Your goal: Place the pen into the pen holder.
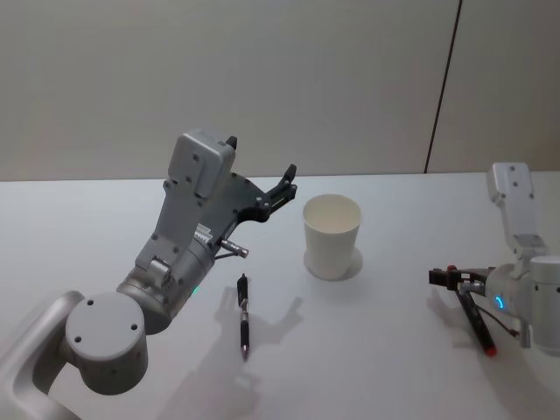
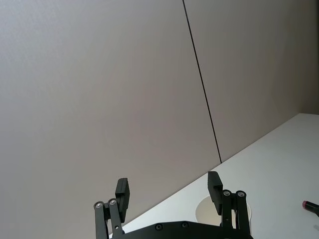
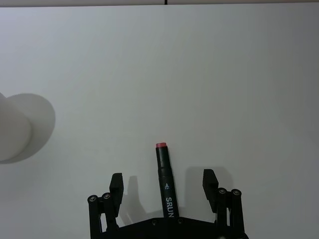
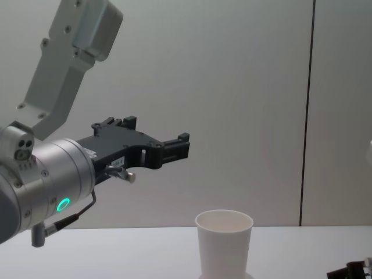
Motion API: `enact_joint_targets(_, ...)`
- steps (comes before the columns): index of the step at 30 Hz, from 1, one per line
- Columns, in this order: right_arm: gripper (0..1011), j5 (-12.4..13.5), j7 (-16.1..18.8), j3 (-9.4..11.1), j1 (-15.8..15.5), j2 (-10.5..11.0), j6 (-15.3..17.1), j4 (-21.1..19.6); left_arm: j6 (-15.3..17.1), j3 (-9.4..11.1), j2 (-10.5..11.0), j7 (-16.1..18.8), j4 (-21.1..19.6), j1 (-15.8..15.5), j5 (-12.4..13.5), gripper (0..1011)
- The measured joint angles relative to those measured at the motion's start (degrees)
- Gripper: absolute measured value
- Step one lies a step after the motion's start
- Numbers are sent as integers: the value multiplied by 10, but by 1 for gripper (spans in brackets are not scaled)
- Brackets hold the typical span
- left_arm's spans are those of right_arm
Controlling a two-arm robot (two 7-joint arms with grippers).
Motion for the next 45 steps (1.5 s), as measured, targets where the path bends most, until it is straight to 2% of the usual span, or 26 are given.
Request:
enact_joint_targets(33,1001,-9,19,9,35,-16,-39,90,0,0,0,0,0,0,0,1003)
enact_joint_targets(41,846,-13,25,9,38,-18,-45,103,0,0,0,0,0,0,0,1003)
enact_joint_targets(45,709,-14,29,9,39,-20,-50,108,0,0,0,0,0,0,0,1003)
